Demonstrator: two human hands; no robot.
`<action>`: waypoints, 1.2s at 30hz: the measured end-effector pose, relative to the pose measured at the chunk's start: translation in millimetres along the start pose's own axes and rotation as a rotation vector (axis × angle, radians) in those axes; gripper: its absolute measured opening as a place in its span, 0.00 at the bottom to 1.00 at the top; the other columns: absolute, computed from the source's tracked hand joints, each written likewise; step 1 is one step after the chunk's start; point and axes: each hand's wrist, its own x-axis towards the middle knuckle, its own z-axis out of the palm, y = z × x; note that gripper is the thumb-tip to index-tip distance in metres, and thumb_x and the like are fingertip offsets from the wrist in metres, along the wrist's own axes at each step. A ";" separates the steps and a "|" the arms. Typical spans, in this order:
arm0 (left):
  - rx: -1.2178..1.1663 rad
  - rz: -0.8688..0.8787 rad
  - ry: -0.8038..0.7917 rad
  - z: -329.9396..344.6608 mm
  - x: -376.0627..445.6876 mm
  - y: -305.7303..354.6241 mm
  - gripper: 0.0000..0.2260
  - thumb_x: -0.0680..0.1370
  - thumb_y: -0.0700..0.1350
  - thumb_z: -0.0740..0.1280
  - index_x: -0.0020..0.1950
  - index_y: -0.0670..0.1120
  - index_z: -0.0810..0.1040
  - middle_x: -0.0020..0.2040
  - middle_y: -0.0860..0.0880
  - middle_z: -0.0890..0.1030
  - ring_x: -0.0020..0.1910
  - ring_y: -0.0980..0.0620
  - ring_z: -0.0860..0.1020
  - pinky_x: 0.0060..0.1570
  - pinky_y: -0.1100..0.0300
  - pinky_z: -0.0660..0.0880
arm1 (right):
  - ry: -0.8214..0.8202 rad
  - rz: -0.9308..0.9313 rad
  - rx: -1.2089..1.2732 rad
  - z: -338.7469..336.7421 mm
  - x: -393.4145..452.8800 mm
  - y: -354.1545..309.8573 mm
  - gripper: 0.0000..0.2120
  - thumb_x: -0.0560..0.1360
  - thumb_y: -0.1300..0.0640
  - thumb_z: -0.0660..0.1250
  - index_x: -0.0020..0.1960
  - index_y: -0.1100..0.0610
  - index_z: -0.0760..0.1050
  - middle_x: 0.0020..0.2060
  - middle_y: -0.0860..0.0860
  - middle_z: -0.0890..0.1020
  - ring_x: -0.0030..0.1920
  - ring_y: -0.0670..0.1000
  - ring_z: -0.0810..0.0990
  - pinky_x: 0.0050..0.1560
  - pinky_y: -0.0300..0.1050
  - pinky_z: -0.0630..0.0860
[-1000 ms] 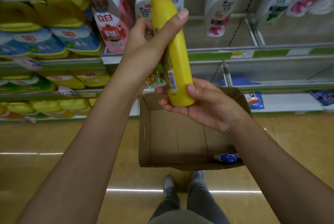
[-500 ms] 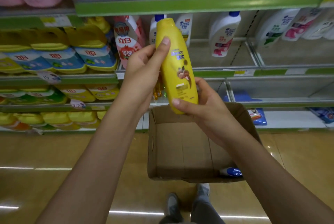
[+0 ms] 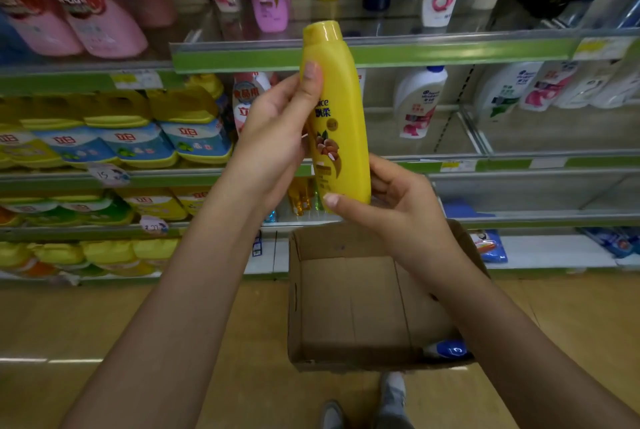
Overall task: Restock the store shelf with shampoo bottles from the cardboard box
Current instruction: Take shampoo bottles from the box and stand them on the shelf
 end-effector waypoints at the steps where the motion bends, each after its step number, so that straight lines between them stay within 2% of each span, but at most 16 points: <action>1: -0.026 0.002 -0.008 -0.5 0.2 1.9 0.14 0.81 0.50 0.58 0.56 0.43 0.77 0.46 0.49 0.84 0.47 0.53 0.82 0.45 0.56 0.78 | 0.007 -0.011 -0.025 1.0 -1.1 -2.2 0.24 0.71 0.64 0.73 0.65 0.58 0.74 0.53 0.51 0.84 0.53 0.47 0.83 0.54 0.44 0.80; 4: -0.069 0.006 -0.035 0.3 1.1 6.5 0.15 0.81 0.50 0.58 0.58 0.42 0.76 0.48 0.47 0.83 0.48 0.52 0.81 0.47 0.55 0.78 | 0.017 -0.028 -0.093 1.6 -4.4 -8.4 0.26 0.70 0.60 0.74 0.66 0.53 0.72 0.56 0.48 0.82 0.55 0.45 0.81 0.53 0.44 0.80; 8: -0.078 0.024 -0.075 9.5 2.1 12.5 0.16 0.79 0.52 0.60 0.58 0.42 0.76 0.52 0.45 0.83 0.52 0.49 0.81 0.53 0.52 0.78 | 0.043 -0.018 -0.111 -5.5 -7.0 -15.8 0.30 0.69 0.57 0.75 0.68 0.53 0.69 0.58 0.48 0.80 0.55 0.45 0.81 0.53 0.41 0.80; 14: 0.026 0.060 -0.080 30.7 4.2 20.6 0.12 0.79 0.50 0.62 0.57 0.45 0.77 0.49 0.48 0.84 0.51 0.51 0.82 0.53 0.53 0.79 | 0.057 0.004 -0.104 -23.6 -5.8 -23.7 0.22 0.70 0.60 0.74 0.62 0.55 0.72 0.55 0.51 0.82 0.54 0.47 0.82 0.54 0.43 0.80; 18: 0.128 0.088 -0.068 43.6 13.6 26.4 0.17 0.74 0.54 0.67 0.58 0.46 0.77 0.51 0.49 0.84 0.52 0.52 0.82 0.53 0.53 0.78 | 0.035 0.023 -0.012 -39.2 1.2 -28.2 0.20 0.70 0.63 0.73 0.59 0.54 0.75 0.54 0.51 0.84 0.54 0.48 0.83 0.54 0.42 0.80; 23: 0.211 0.105 -0.088 60.7 36.1 33.8 0.11 0.77 0.48 0.67 0.58 0.48 0.77 0.50 0.51 0.84 0.50 0.54 0.83 0.50 0.58 0.79 | -0.006 0.044 0.081 -68.8 19.6 -35.8 0.19 0.70 0.66 0.71 0.60 0.57 0.76 0.54 0.53 0.84 0.54 0.50 0.83 0.54 0.41 0.79; 28: 0.410 0.248 -0.011 78.7 59.8 38.0 0.10 0.78 0.50 0.64 0.58 0.50 0.75 0.52 0.53 0.82 0.50 0.59 0.81 0.49 0.64 0.78 | -0.095 0.035 0.019 -98.8 54.9 -39.9 0.23 0.67 0.58 0.73 0.61 0.56 0.76 0.55 0.52 0.84 0.57 0.50 0.82 0.61 0.47 0.77; 33: 0.444 0.305 0.100 84.5 87.7 41.7 0.11 0.79 0.49 0.63 0.60 0.48 0.75 0.50 0.54 0.82 0.47 0.61 0.81 0.44 0.68 0.77 | -0.177 -0.004 -0.041 -118.8 99.7 -44.1 0.21 0.69 0.60 0.73 0.61 0.53 0.76 0.55 0.48 0.84 0.58 0.47 0.81 0.61 0.45 0.76; 36: 0.483 0.346 0.170 80.8 107.9 43.6 0.14 0.79 0.49 0.63 0.63 0.46 0.75 0.52 0.53 0.82 0.48 0.61 0.81 0.44 0.69 0.76 | -0.199 -0.036 -0.060 -121.2 129.9 -44.8 0.20 0.70 0.63 0.73 0.61 0.55 0.77 0.54 0.49 0.84 0.57 0.48 0.82 0.59 0.45 0.77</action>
